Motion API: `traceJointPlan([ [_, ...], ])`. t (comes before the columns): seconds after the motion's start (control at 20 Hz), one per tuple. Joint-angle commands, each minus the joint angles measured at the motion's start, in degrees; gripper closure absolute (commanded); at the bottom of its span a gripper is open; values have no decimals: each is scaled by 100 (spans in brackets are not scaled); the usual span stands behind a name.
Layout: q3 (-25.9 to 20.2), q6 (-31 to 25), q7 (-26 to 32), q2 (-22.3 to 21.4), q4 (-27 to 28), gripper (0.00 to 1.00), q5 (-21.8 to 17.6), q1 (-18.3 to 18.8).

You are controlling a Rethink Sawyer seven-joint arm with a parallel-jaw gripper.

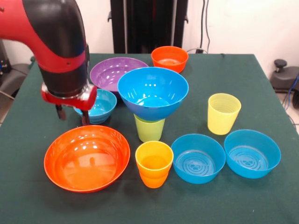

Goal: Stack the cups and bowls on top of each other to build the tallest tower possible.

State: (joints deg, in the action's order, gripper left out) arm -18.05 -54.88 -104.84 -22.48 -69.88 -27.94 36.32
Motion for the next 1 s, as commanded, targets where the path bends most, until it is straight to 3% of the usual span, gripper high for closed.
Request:
traceJointPlan([
  [0.05,-362,-280,958,-256,-576,100,104,61],
  [1.0,-226,665,361,-144,-944,100,-138,-31],
])
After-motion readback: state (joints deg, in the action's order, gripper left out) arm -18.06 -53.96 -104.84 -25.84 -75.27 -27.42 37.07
